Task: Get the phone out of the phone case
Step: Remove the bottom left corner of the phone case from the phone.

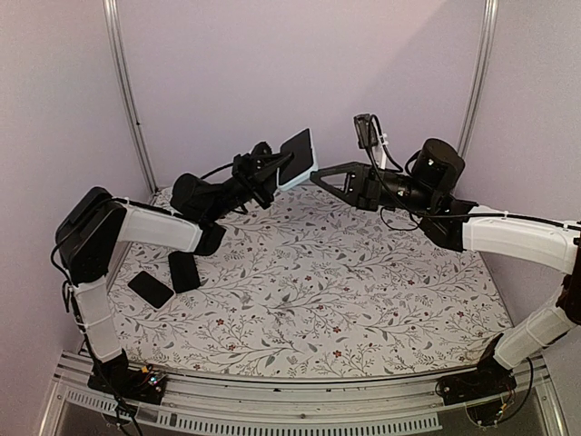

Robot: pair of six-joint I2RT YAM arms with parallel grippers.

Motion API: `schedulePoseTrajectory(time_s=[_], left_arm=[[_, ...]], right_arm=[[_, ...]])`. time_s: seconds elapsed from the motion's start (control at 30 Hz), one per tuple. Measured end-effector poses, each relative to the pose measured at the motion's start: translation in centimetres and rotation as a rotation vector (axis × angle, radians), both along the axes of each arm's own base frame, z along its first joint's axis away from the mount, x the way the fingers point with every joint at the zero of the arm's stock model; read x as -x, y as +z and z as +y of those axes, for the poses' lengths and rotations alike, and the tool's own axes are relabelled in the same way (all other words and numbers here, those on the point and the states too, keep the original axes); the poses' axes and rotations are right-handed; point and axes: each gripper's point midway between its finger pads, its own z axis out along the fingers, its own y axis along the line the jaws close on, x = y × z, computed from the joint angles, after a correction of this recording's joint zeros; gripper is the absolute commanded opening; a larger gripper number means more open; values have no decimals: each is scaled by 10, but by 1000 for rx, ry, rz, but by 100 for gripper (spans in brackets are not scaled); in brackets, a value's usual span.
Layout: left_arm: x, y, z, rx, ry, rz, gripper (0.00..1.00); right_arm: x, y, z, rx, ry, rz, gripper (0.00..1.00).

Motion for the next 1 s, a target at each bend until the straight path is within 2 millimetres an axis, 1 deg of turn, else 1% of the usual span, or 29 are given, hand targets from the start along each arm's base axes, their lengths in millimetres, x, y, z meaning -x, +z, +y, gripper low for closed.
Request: schedulePoseTrajectory(time_s=[0.1, 0.23, 0.27, 0.37, 0.53, 0.67, 0.77, 0.8, 0.9, 0.97, 1.0], left_arm=[[0, 0, 0, 1, 3, -1, 0], [0, -3, 2, -11, 31, -32, 0], [-1, -4, 4, -15, 38, -43, 0], [0, -3, 8, -31, 65, -107, 0], [6, 5, 12, -41, 91, -208, 0], [14, 9, 12, -56, 99, -284, 0], [17, 11, 12, -77, 111, -330, 0], [18, 12, 11, -86, 117, -344, 2], [19, 18, 14, -113, 150, -396, 7], [19, 22, 18, -129, 187, -463, 14], [19, 23, 19, -139, 201, -495, 18]], right_arm=[[0, -1, 0, 3, 1, -3, 29], [-1, -6, 2, 23, -2, 19, 44], [-1, -8, 3, 29, -3, 29, 46], [-1, -11, 5, 43, -9, 46, 47], [-6, -6, 9, 73, -39, 92, 40], [-14, -2, 10, 97, -84, 124, 39], [-20, 0, 9, 114, -112, 145, 29], [-21, 1, 9, 119, -120, 152, 24], [-24, 1, 10, 133, -131, 181, 9], [-27, -3, 11, 149, -134, 233, 2], [-28, -6, 11, 157, -136, 258, 0]])
